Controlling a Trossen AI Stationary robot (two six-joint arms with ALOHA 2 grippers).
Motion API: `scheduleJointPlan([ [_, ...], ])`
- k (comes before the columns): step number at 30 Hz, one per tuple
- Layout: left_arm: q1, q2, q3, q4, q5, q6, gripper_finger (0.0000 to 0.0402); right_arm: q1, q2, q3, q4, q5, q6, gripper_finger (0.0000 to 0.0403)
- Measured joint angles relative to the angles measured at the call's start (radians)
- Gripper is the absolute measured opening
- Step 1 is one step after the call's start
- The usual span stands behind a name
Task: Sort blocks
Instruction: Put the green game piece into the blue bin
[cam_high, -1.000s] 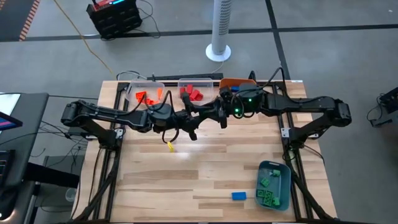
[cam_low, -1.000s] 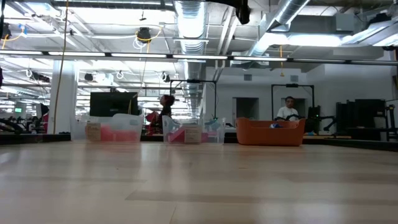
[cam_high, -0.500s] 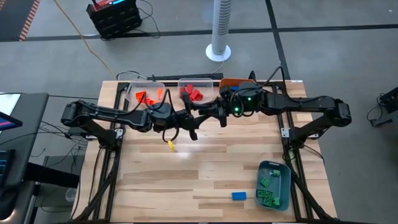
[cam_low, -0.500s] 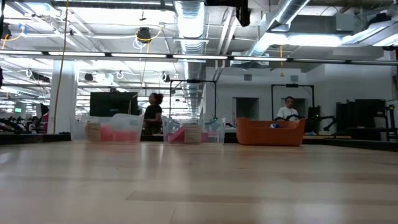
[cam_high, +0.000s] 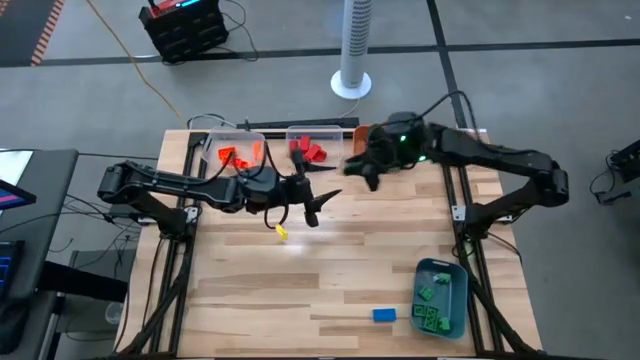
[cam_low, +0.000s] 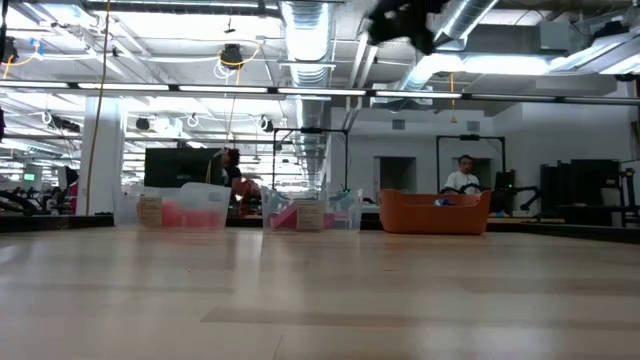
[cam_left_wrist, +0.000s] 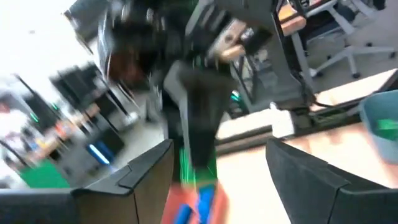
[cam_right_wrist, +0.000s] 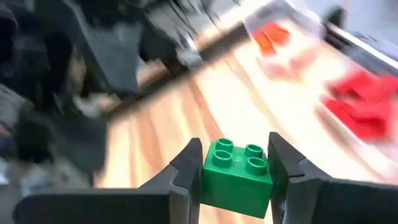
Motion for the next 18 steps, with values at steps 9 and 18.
scheduleJointPlan([
  [9,0.046,0.0,0.0,-0.225,0.019,-0.557,0.0249,0.015,-0.073,0.075,-0.803,-0.056,-0.227,0.0116],
  [18,0.258,-0.001,0.0,-0.496,0.573,-0.877,0.0249,0.367,-0.212,-0.212,-0.908,-0.247,0.042,0.0119],
])
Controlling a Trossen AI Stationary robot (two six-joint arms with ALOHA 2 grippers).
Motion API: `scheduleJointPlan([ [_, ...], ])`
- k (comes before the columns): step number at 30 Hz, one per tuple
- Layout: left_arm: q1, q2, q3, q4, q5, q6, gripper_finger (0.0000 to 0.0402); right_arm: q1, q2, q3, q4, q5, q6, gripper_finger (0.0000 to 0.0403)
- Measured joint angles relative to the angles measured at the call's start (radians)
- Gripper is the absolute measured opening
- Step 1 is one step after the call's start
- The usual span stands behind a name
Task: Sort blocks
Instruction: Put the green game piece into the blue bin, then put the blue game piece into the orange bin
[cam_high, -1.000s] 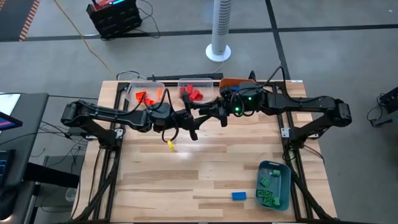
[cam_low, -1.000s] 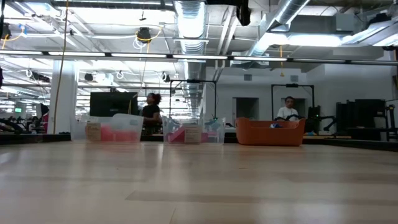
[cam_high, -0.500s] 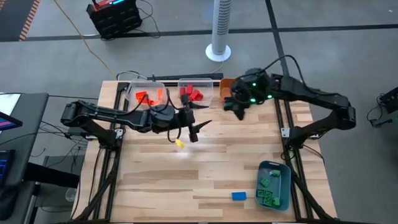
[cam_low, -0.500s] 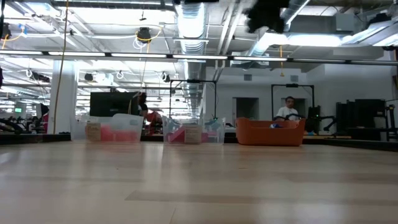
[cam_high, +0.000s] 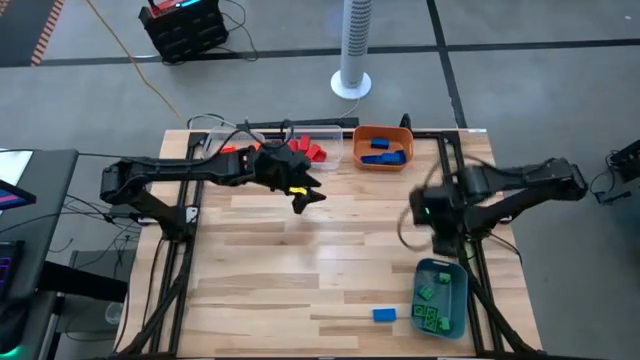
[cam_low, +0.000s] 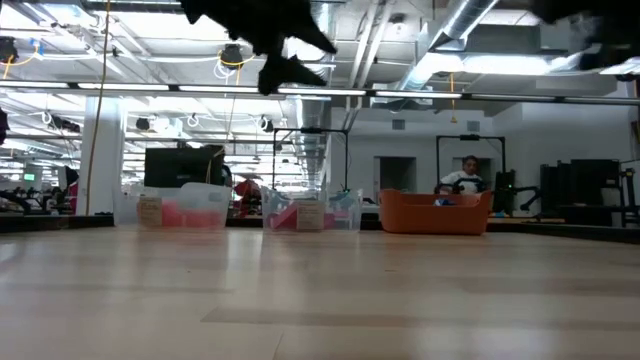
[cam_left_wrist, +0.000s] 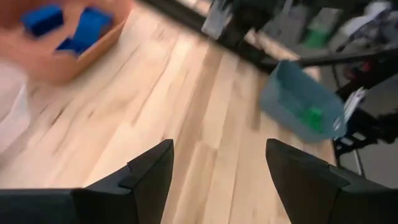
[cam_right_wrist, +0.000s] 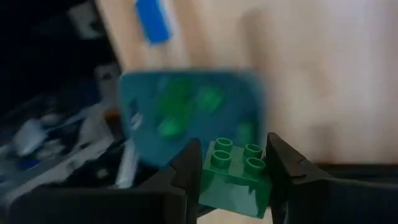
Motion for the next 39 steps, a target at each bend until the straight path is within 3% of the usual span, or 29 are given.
scheduleJointPlan([
  [6,0.046,-0.027,0.0,-0.095,0.001,0.033,0.0249,0.275,-0.075,-0.19,0.276,-0.047,0.387,0.0121],
  [11,0.094,-0.026,0.004,-0.164,0.001,0.033,0.0248,0.432,-0.017,-0.303,0.598,0.004,0.611,0.0122],
  [16,0.126,-0.026,0.078,-0.323,-0.004,0.174,0.0248,0.508,0.124,-0.321,0.659,0.039,0.768,0.0139],
  [22,0.129,-0.026,0.214,-0.517,-0.052,0.393,0.0248,0.532,0.221,-0.286,0.685,0.009,0.903,0.0201],
  [29,0.129,-0.044,0.284,-0.595,-0.08,0.491,0.0248,0.485,0.28,-0.09,0.602,0.121,0.917,0.0226],
  [34,0.129,-0.069,0.284,-0.601,-0.144,0.486,0.0248,0.458,0.452,0.088,0.563,0.158,0.692,0.0221],
  [39,0.13,-0.131,0.284,-0.603,-0.188,0.497,0.0248,0.469,0.679,0.311,0.415,0.212,0.468,0.021],
])
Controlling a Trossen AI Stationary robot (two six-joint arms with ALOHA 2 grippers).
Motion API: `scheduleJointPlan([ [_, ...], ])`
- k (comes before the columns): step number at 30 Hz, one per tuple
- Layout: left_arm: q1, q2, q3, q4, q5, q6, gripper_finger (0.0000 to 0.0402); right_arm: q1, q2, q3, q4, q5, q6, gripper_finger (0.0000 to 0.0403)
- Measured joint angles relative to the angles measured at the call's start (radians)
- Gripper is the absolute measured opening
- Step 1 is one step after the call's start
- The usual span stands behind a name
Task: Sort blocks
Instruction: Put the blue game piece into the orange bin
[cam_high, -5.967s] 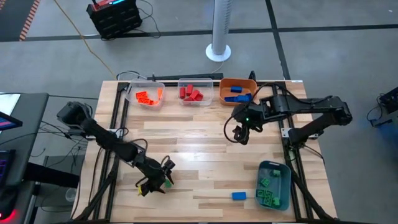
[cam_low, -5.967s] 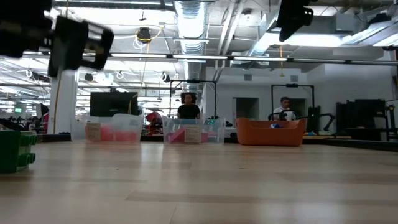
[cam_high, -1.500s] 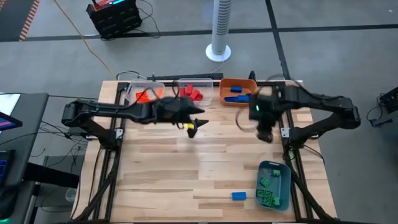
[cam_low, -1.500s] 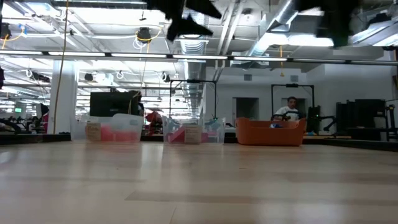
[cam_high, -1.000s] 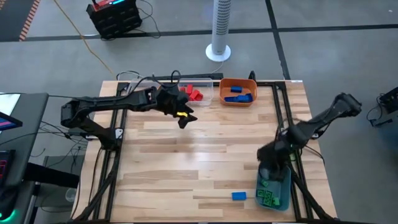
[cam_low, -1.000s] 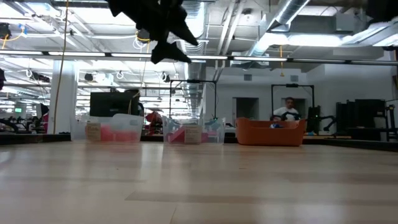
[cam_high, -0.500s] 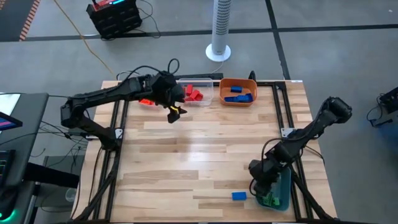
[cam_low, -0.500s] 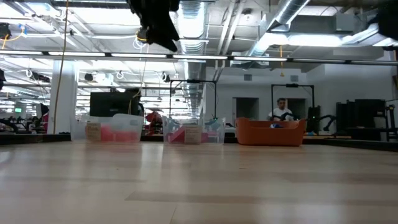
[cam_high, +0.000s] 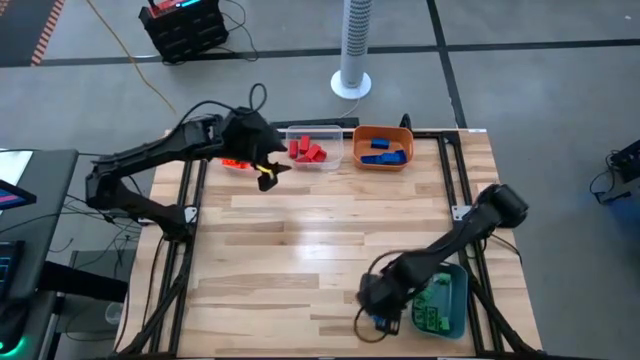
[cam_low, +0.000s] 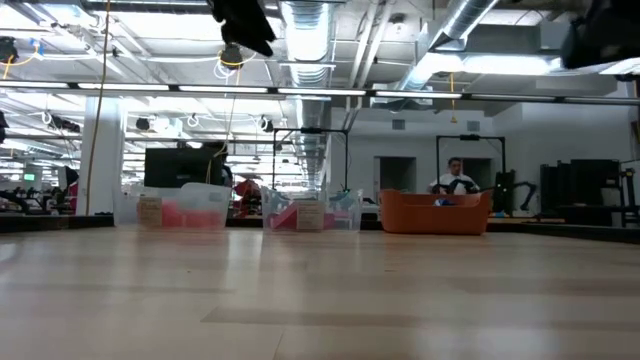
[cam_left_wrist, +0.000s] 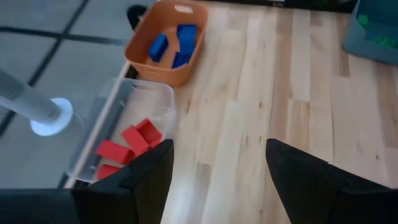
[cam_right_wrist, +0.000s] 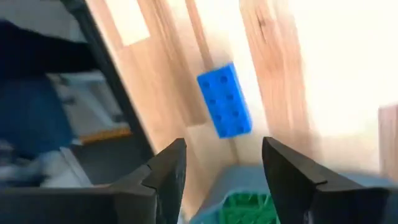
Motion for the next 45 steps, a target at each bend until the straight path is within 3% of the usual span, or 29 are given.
scheduleJointPlan([
  [5,0.0,-0.053,0.0,-0.008,-0.021,0.02,0.0248,0.009,0.16,0.123,-0.056,0.039,-0.088,0.0209],
  [11,0.0,-0.095,0.0,-0.068,-0.022,0.028,0.0248,0.018,0.242,0.138,-0.049,0.043,-0.085,0.0223],
  [22,0.0,-0.124,0.0,-0.187,-0.025,0.063,0.0248,0.067,0.247,0.108,0.005,0.112,-0.195,0.0228],
  [36,0.0,-0.143,0.0,-0.197,-0.082,0.05,0.0248,0.092,0.246,-0.013,0.103,0.122,-0.186,0.0227],
  [40,0.0,-0.144,0.0,-0.198,-0.083,0.049,0.0248,0.077,0.246,-0.021,0.105,0.121,-0.189,0.0199],
  [45,0.0,-0.144,0.0,-0.197,-0.083,0.05,0.0248,0.044,0.243,-0.021,0.104,0.107,-0.196,0.0116],
])
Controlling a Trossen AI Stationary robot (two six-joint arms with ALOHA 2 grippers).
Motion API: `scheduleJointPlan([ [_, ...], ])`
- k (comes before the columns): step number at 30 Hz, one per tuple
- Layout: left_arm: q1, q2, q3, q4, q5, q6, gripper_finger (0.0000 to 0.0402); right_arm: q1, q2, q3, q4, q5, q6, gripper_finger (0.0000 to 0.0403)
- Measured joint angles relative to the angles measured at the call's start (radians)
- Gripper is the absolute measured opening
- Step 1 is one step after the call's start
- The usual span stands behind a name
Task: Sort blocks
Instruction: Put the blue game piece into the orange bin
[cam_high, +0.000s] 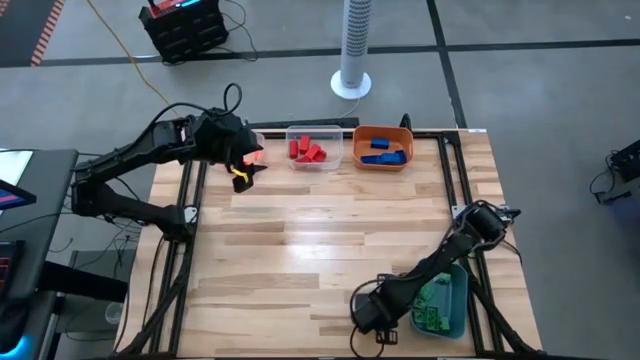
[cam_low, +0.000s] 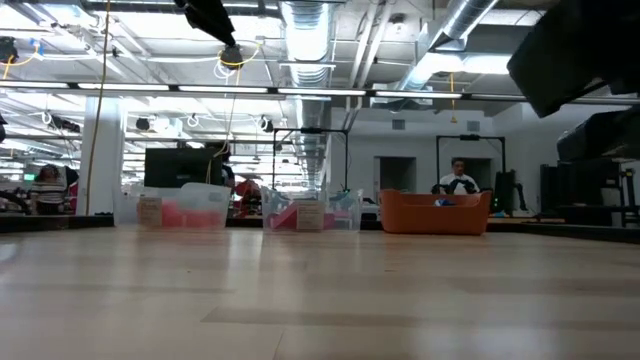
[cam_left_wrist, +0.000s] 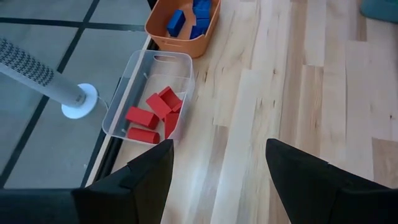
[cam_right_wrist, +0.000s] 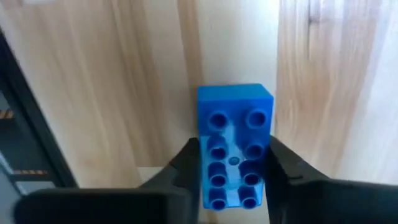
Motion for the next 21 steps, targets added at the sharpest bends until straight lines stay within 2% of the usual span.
scheduleJointPlan([
  [3,0.0,0.0,0.0,0.006,-0.018,0.0,0.0248,-0.024,-0.005,0.001,-0.001,-0.005,0.0,0.008],
  [5,0.0,0.0,0.0,-0.001,-0.035,0.0,0.0248,-0.044,-0.018,-0.001,-0.006,0.018,-0.002,0.0078],
  [12,0.0,-0.019,0.0,-0.014,-0.04,-0.053,0.0248,-0.15,-0.137,-0.002,-0.19,0.224,-0.143,0.0078],
  [16,0.0,-0.035,0.0,-0.015,-0.038,-0.088,0.0248,-0.298,-0.22,-0.037,-0.204,0.313,-0.295,0.0079],
  [21,0.0,-0.067,0.0,-0.022,-0.038,-0.203,0.0248,-0.564,-0.371,-0.166,-0.07,0.318,-0.408,0.0079],
])
